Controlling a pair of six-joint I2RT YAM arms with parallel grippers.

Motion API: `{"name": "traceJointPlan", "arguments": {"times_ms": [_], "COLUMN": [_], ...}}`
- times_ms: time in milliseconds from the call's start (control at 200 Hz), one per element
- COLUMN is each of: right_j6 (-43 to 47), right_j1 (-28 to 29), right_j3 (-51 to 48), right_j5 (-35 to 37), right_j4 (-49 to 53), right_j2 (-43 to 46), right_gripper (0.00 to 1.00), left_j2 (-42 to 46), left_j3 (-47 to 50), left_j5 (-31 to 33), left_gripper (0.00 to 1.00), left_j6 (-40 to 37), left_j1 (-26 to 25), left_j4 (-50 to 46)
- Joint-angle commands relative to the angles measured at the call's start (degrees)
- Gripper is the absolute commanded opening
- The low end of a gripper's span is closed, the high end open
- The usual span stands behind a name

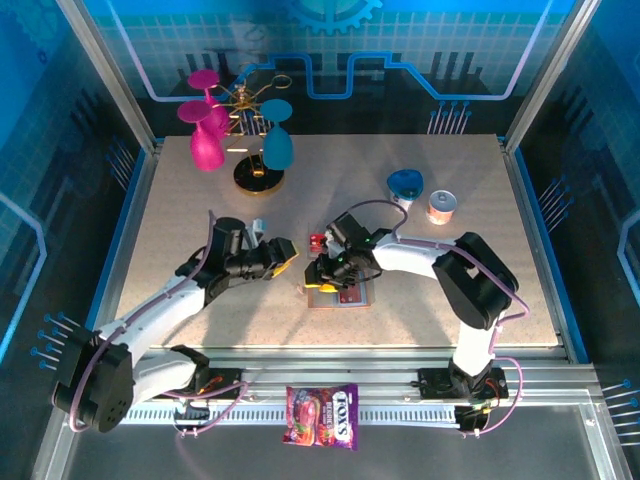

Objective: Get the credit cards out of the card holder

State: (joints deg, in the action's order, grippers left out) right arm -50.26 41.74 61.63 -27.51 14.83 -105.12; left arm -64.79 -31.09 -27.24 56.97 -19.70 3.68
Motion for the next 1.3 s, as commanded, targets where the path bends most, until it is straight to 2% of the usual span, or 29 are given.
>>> {"name": "traceJointPlan", "arguments": {"times_ms": [0,120,215,330,665,815,1001,1296], "right_j6": [-1.0,-0.6,-0.2,0.6,3.4,5.4,6.8,7.4], "right_j1": [0.7,0.3,-0.4,-2.2,-9.9,-13.6,-17.7,-19.4], "right_j3": [1.4,0.8,-0.2,-1.8,-9.0,-12.6,-15.8,-16.9], "right_j5": [-1.0,-0.6,-0.5,-0.3,0.8,1.9,0.9,0.3], "right_j4": [-0.6,-0.2,-0.1,0.7,3.0,5.1,5.4,5.5], "right_j2": [-0.5,0.4,1.8,4.4,13.3,16.9,19.7,20.3], "right_gripper": [0.47,0.48,0.48,0.48,0.45,0.44,0.44,0.44], "left_j2": [-0.2,-2.8,-4.8,-6.8,-19.4,-25.4,-32.1,-37.9], "left_j3": [3.9,2.6,-0.4,-2.4,-9.8,-12.0,-14.6,-16.8], "left_j5": [-5.1,-6.4,-6.7,-5.9,-2.8,-2.5,-3.5,-4.5], "left_gripper": [0.49,0.41,0.39,0.37,0.31,0.29,0.30,0.35], "left_j6": [4.4,3.4,1.3,1.1,3.7,6.3,7.7,7.7], "left_j1": [1.2,1.1,0.3,-1.5,-10.5,-13.6,-15.6,-16.7], "left_j4": [10.9,10.5,6.6,6.2,6.2,9.2,10.8,11.1]}}
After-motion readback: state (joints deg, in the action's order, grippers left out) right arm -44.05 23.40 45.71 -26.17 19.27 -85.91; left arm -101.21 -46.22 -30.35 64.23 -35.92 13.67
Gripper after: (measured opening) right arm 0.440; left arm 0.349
